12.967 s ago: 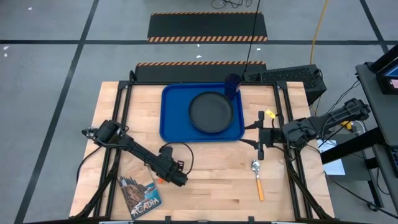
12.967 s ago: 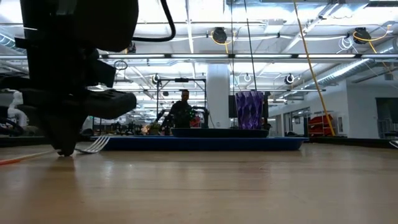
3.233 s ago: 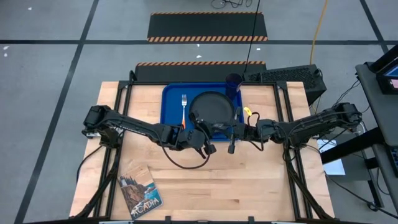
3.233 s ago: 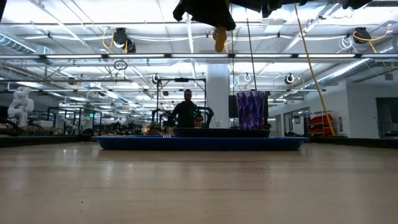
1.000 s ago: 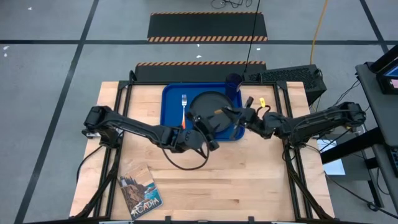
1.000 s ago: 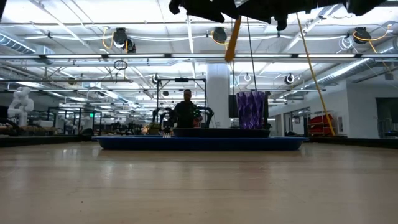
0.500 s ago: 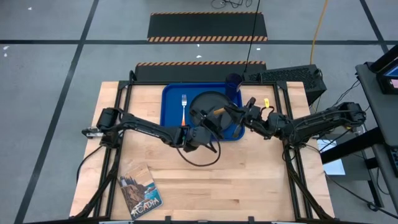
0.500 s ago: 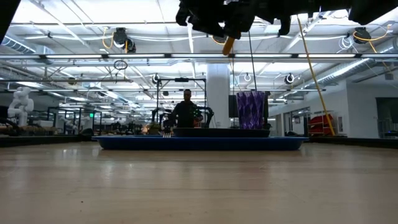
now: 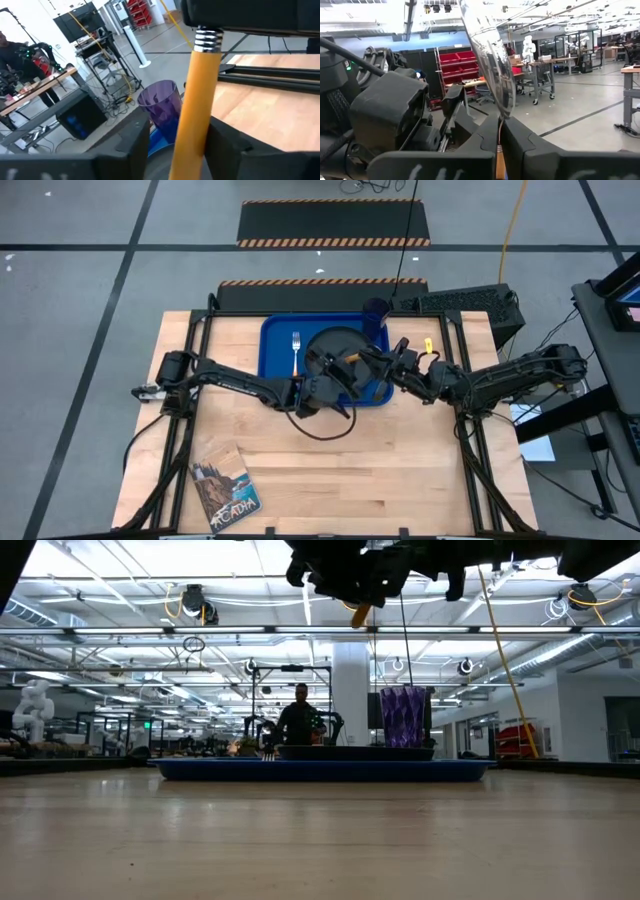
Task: Pick and place plate/cup/fork/spoon on tray
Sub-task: Put the yellow spoon on the blue serving tray to the left of the orange fork
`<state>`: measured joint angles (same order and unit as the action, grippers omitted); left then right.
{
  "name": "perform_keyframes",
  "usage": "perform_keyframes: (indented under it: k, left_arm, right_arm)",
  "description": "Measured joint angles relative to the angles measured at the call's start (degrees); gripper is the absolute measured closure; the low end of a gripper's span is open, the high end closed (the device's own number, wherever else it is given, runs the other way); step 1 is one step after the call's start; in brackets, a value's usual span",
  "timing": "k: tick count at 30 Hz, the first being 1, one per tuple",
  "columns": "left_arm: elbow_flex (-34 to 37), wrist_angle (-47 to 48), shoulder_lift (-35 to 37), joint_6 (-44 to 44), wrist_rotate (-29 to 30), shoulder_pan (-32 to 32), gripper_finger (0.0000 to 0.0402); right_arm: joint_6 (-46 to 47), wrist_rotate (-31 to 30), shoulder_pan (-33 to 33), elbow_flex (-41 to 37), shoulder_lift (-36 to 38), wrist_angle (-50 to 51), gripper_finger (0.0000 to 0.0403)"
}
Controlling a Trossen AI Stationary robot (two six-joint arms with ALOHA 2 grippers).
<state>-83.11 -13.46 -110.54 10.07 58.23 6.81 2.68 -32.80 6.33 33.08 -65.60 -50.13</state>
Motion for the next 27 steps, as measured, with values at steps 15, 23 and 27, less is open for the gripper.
perform_keyframes:
  k: [15, 23, 27]
  left_arm:
    - [0.0, 0.1, 0.0, 0.9, -2.5, 0.2, 0.0325]
    - [0.0, 1.6, 0.0, 0.8, -2.4, 0.2, 0.0331]
    - [0.0, 1.8, 0.0, 0.6, -2.2, 0.2, 0.0328]
  right_arm:
    - [0.2, -0.1, 0.0, 0.0, -0.2, -0.2, 0.0403]
    - [-1.1, -0.2, 0.0, 0.0, -0.2, 0.6, 0.0386]
    - [-2.4, -0.2, 0.0, 0.0, -0.2, 1.1, 0.0353]
